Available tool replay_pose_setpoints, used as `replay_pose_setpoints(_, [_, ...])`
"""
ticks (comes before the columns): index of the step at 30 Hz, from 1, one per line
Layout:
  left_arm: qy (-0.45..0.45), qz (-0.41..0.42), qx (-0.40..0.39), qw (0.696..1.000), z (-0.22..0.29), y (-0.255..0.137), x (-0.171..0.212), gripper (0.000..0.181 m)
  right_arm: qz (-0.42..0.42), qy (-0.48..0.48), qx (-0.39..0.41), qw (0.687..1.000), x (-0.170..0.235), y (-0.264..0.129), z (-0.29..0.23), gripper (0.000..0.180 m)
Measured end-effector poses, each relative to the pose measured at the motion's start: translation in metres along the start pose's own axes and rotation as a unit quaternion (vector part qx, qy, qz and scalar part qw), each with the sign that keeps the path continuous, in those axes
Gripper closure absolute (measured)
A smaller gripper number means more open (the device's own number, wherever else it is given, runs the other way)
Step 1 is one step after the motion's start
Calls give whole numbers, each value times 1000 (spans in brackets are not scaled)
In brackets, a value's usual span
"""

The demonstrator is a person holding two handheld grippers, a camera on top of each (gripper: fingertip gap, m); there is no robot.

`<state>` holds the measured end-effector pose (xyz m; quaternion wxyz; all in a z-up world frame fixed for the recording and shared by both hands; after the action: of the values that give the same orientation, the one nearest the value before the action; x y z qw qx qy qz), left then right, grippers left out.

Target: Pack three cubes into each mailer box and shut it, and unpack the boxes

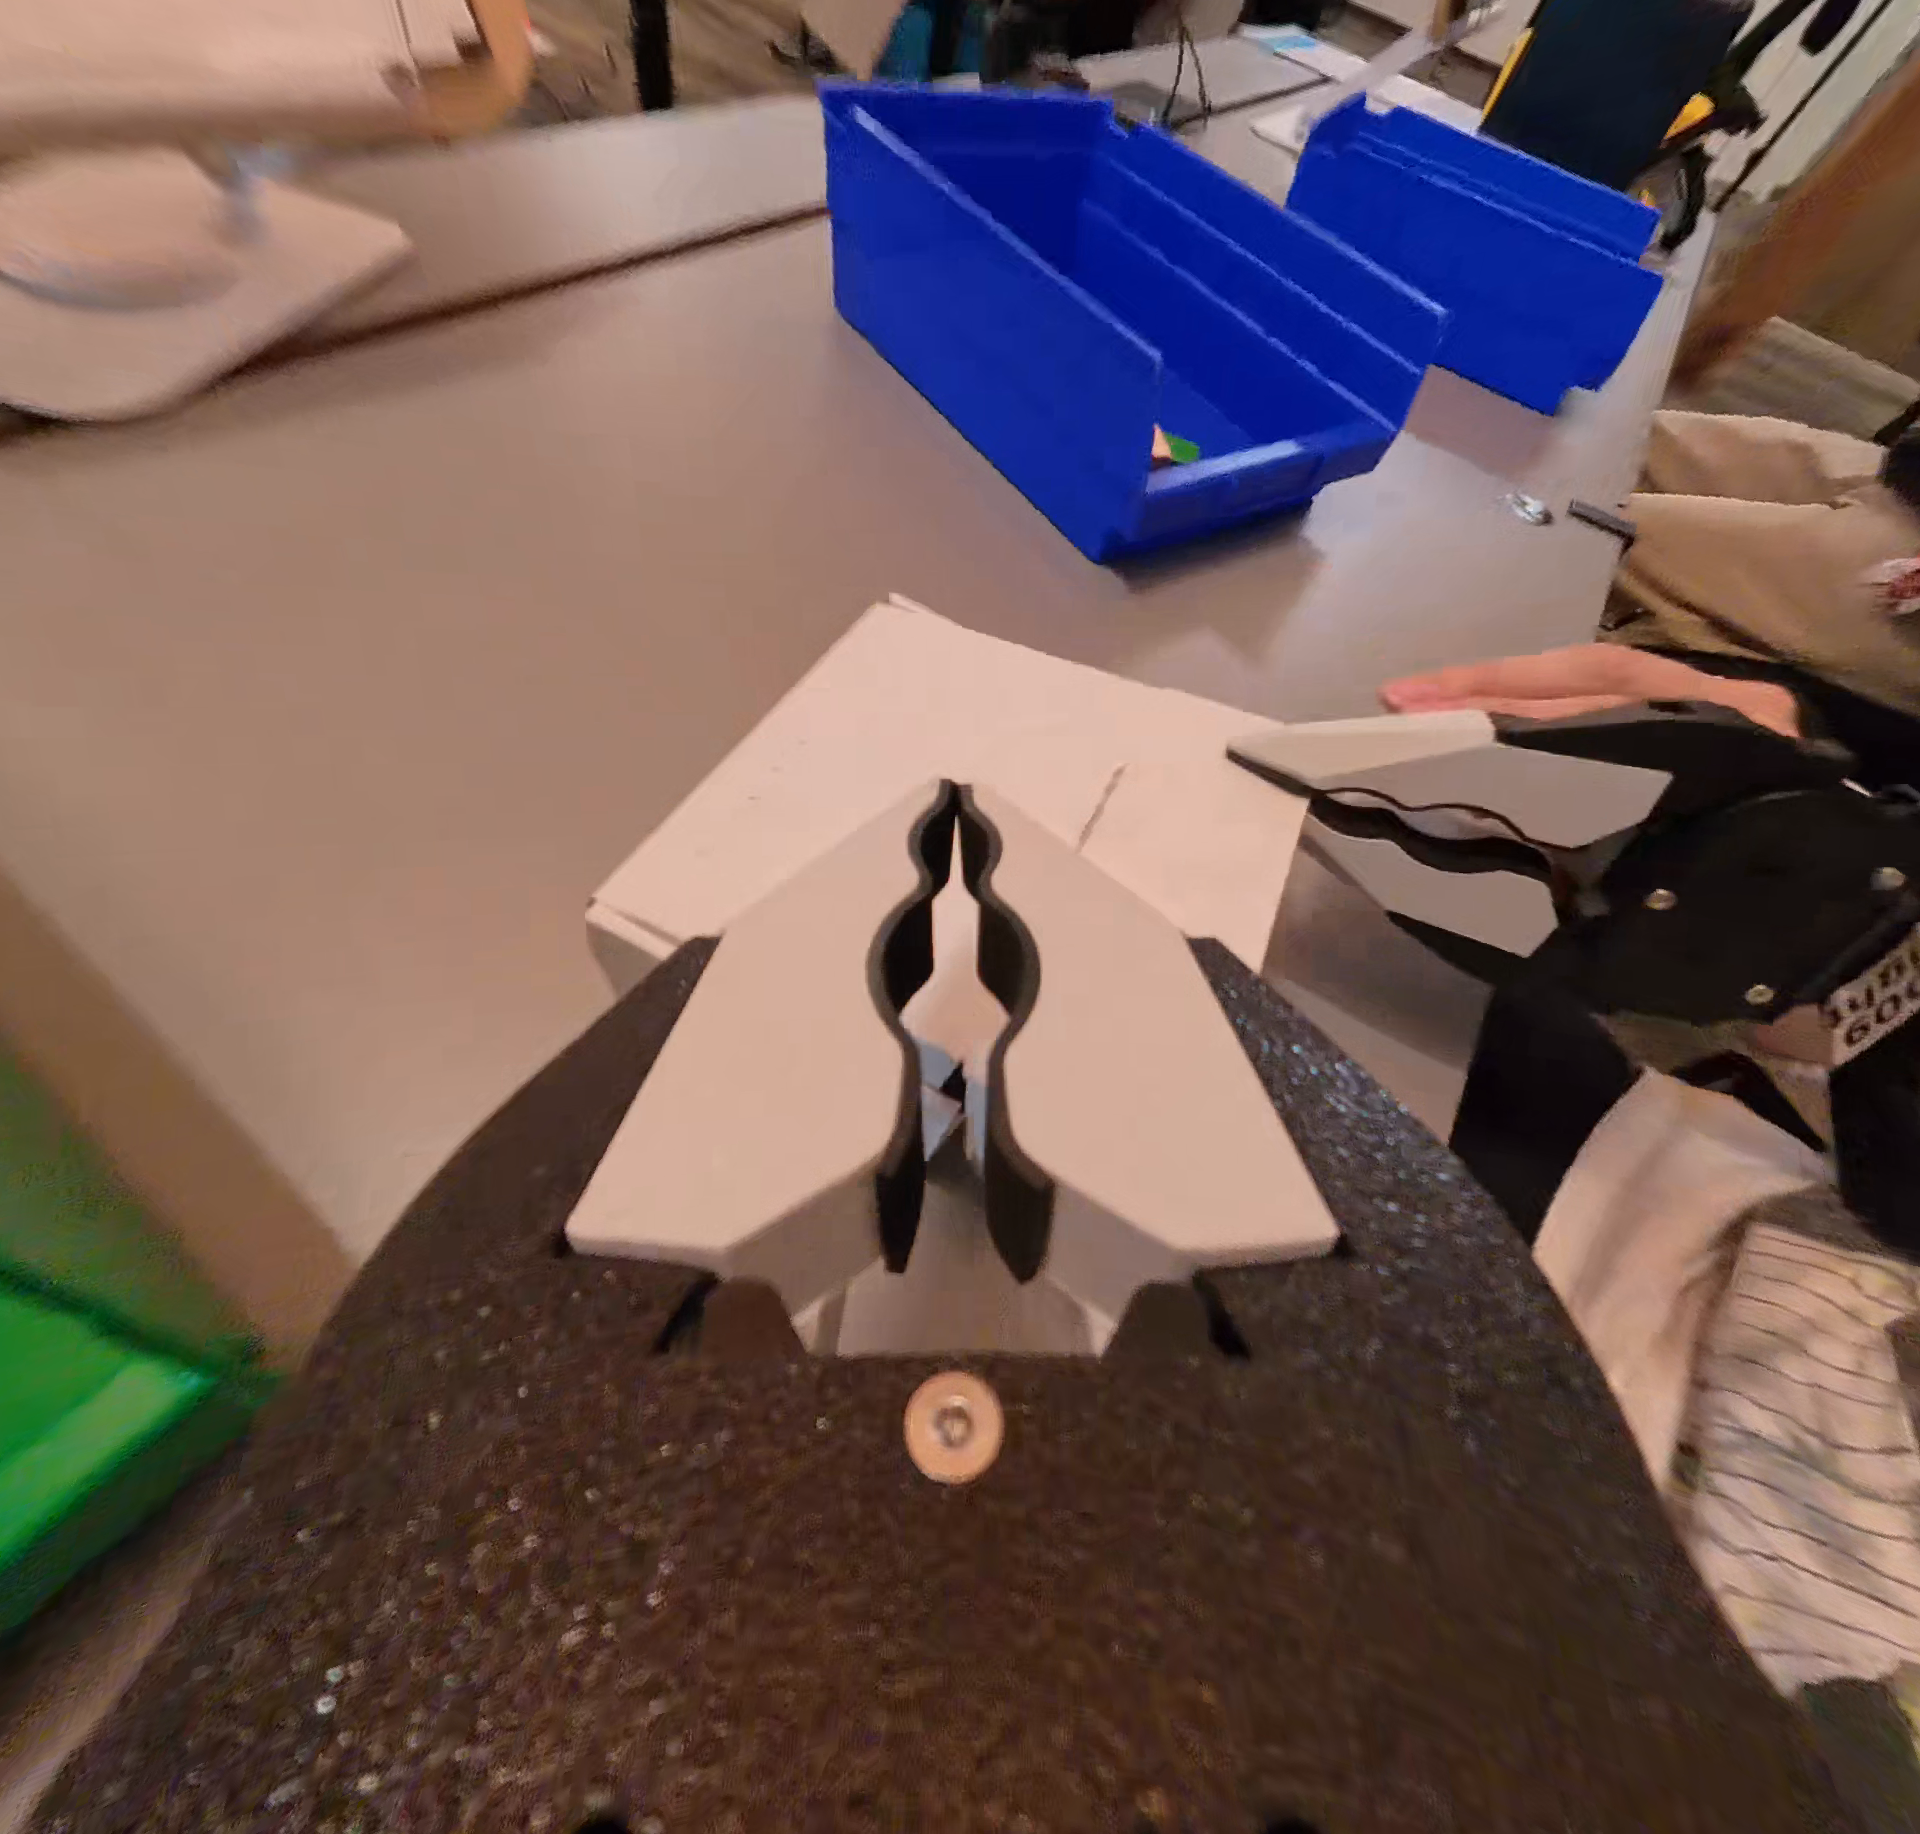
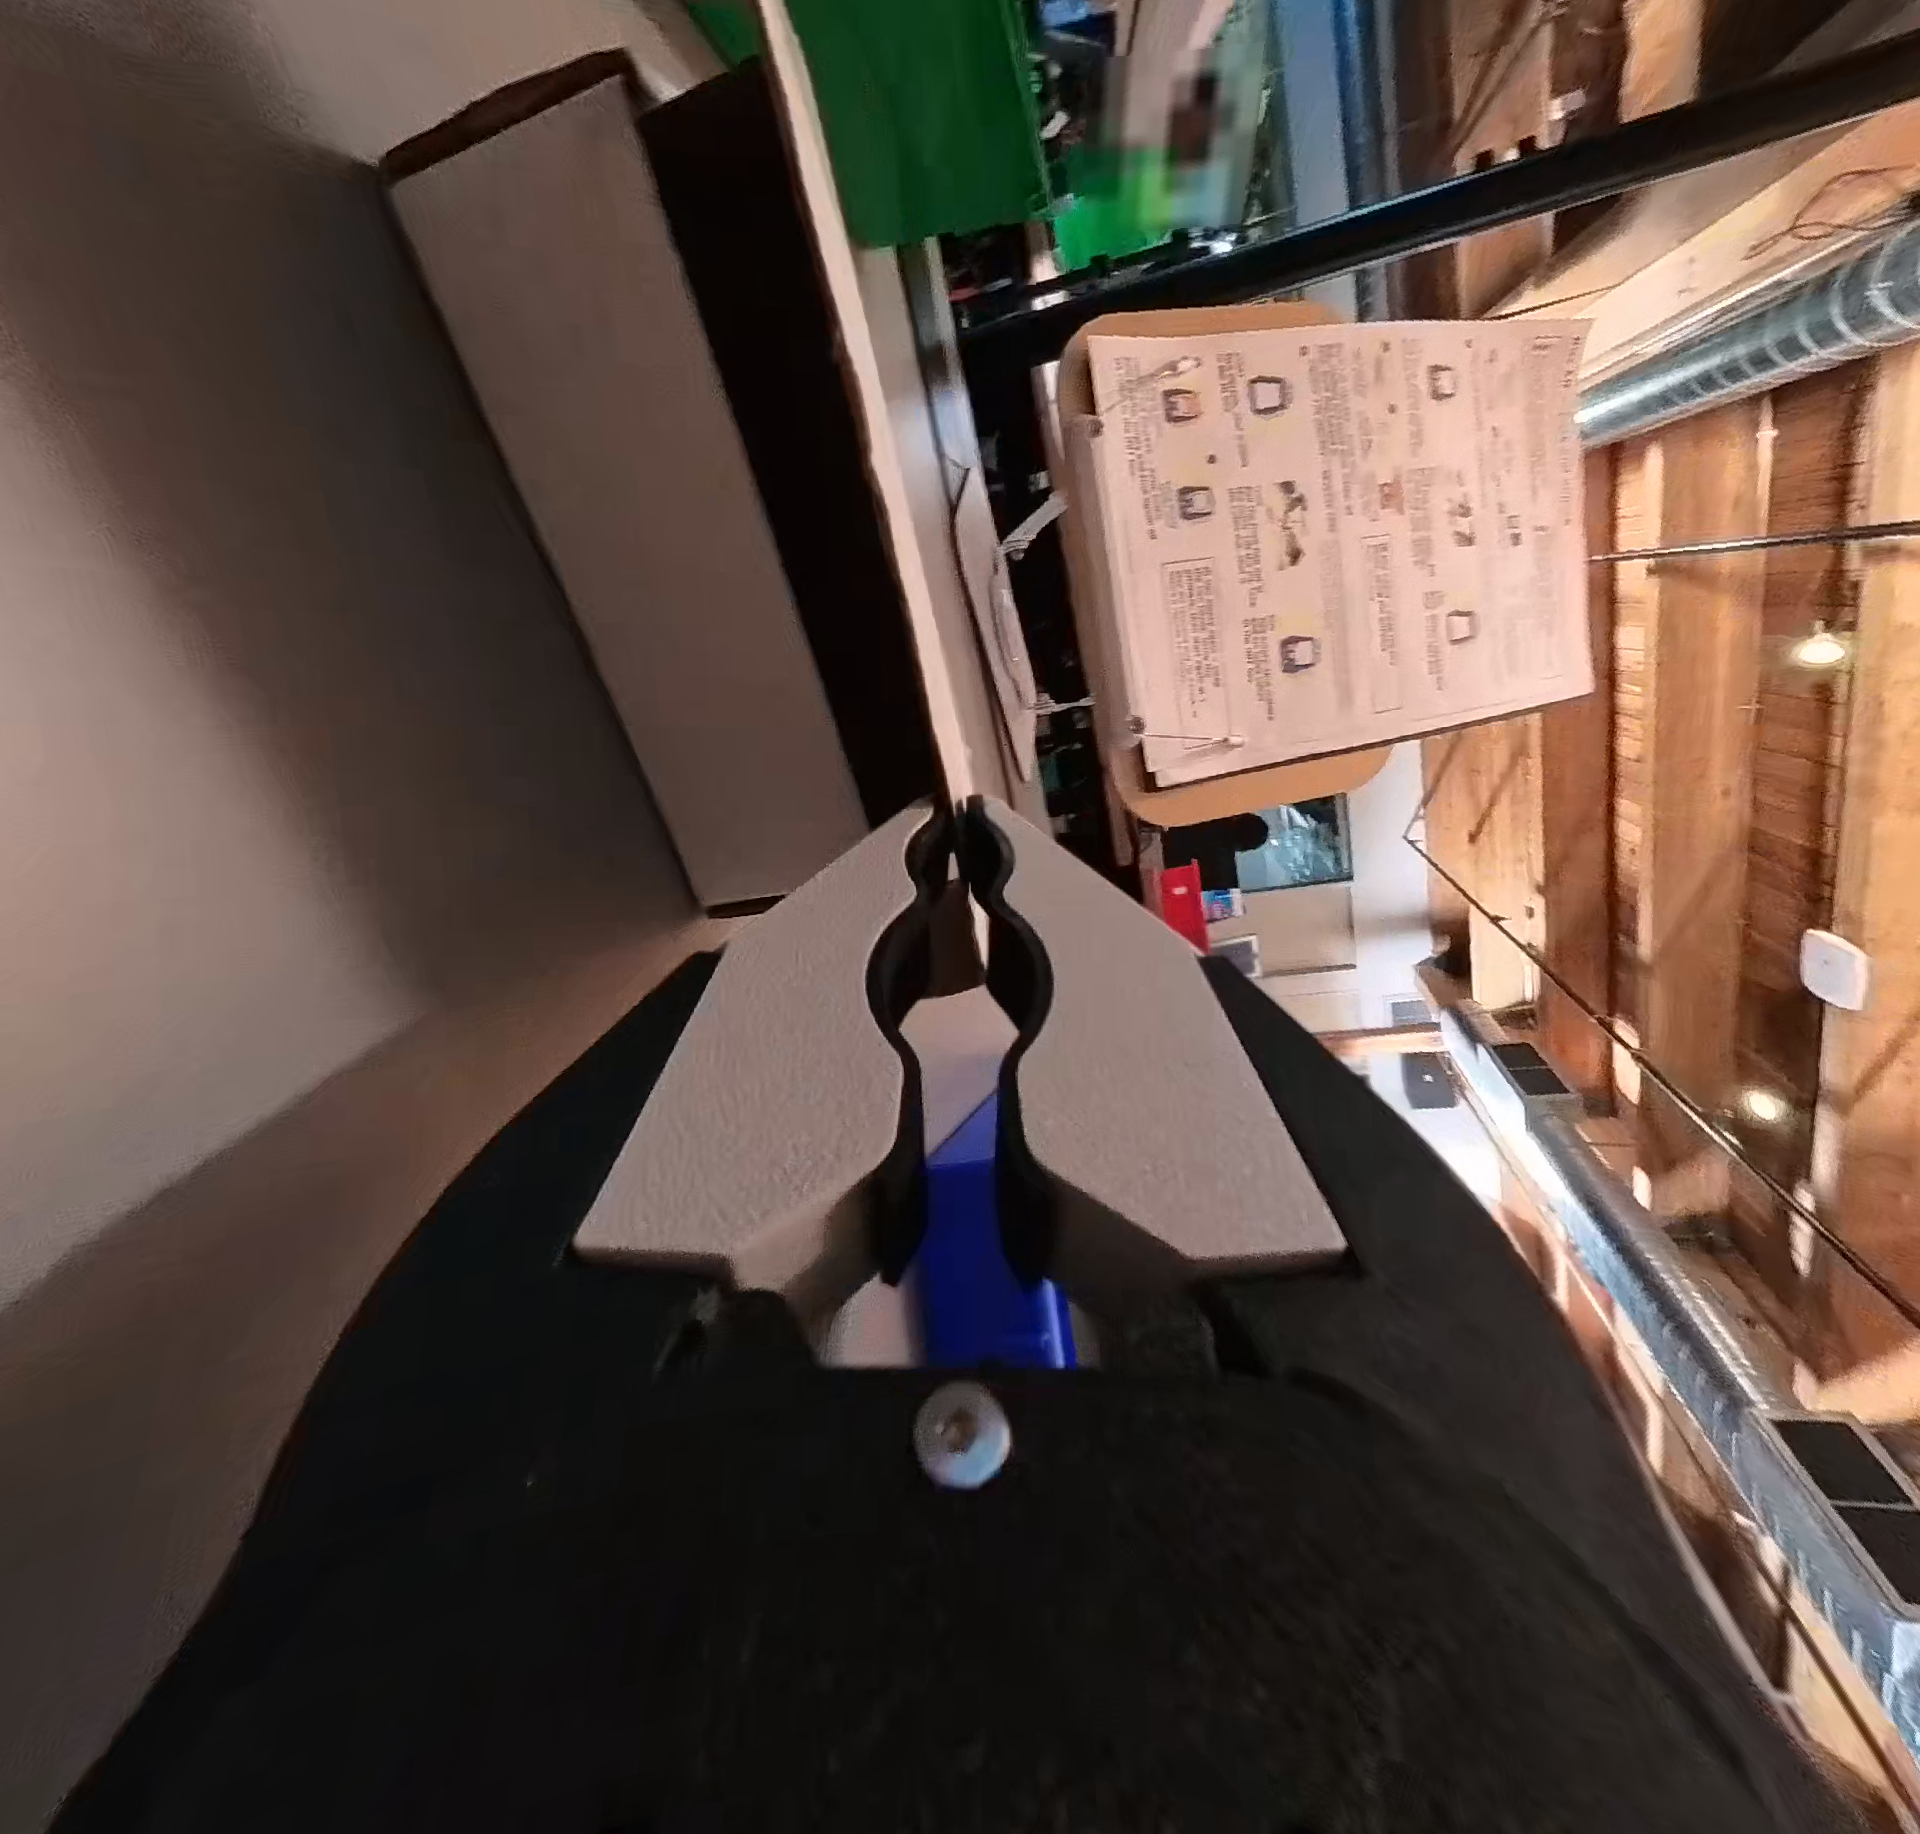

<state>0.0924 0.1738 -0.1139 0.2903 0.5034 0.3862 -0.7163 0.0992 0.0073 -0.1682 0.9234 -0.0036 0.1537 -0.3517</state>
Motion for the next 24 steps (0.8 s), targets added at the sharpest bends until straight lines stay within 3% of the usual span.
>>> replay_pose_setpoints(8, [-91,-71,-71,991,-42,37,38,181,14,44,-19,999,7,6,-15,176])
replay_pose_setpoints(13, [-60,-77,-86,991,-42,39,43,181,-3,111,0,994,23,4,-22,149])
replay_pose_setpoints(17, [-36,-95,-90,991,-42,40,42,181,-22,180,-22,983,40,8,-24,150])
replay_pose_setpoints(21, [-28,-96,-95,990,-42,41,42,181,-26,148,-38,988,44,16,-27,169])
replay_pose_setpoints(24, [-26,-95,-97,990,-41,41,43,181,-29,157,-55,986,46,15,-32,171])
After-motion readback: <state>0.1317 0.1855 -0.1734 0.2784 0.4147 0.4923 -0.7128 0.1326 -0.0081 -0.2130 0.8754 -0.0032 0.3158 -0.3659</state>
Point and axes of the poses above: each gripper's, where its closed fingertips meet, y out along the fingers, x out of its underside, z = x × y across the jaws, the point moved 5 cm from there along -y, back along the fingers, and after that the axes turned 8 degrees about z, right-handed, at the moved point
